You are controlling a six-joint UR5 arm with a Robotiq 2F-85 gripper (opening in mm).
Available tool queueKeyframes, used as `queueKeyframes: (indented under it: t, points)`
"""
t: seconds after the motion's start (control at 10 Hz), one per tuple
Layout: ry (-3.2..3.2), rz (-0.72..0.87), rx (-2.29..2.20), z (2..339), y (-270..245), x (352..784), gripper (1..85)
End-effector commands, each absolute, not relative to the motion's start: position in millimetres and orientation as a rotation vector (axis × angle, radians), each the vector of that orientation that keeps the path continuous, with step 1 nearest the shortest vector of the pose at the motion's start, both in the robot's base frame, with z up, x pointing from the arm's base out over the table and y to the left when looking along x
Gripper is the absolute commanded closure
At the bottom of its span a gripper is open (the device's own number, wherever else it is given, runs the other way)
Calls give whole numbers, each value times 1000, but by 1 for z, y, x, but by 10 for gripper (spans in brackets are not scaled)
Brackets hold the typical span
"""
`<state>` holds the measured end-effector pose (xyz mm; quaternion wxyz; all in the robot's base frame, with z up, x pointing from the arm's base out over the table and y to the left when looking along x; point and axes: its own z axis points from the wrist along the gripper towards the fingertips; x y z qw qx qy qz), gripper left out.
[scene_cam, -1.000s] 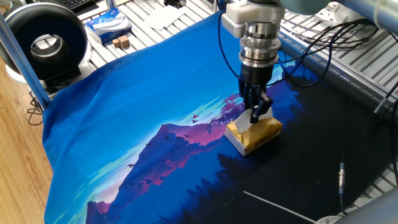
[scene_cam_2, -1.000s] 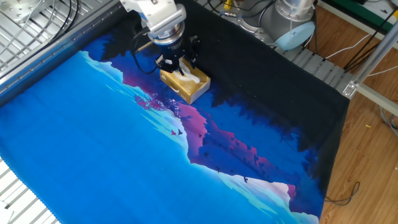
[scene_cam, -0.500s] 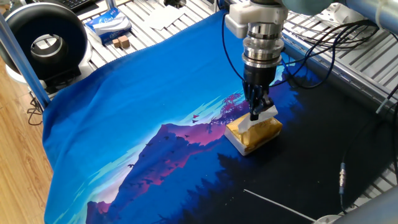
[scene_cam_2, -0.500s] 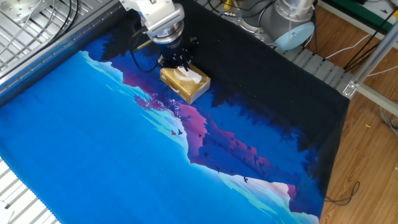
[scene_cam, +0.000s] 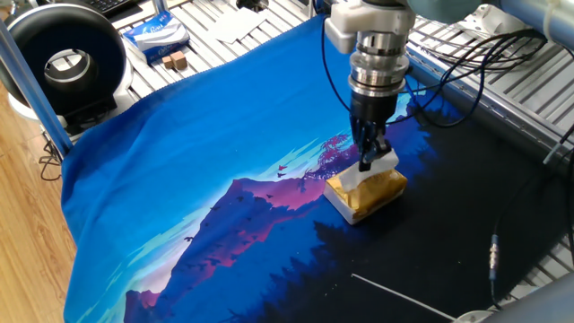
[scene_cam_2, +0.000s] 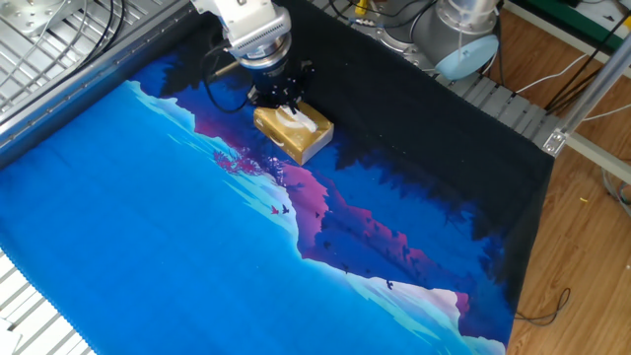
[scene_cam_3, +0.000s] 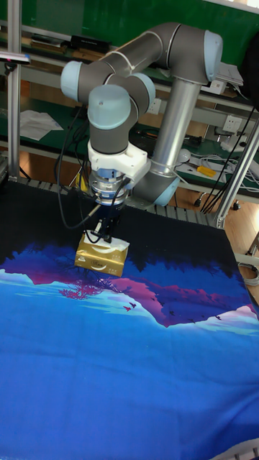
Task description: Pull out a napkin
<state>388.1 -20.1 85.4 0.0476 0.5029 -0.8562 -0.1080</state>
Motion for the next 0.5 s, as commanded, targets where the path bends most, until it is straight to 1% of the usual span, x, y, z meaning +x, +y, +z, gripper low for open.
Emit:
queueKeyframes:
  t: [0.0, 0.4]
  points:
    - [-2701, -231, 1527, 86, -22, 413, 847]
    - [-2706, -229, 1522, 89, -21, 415, 847]
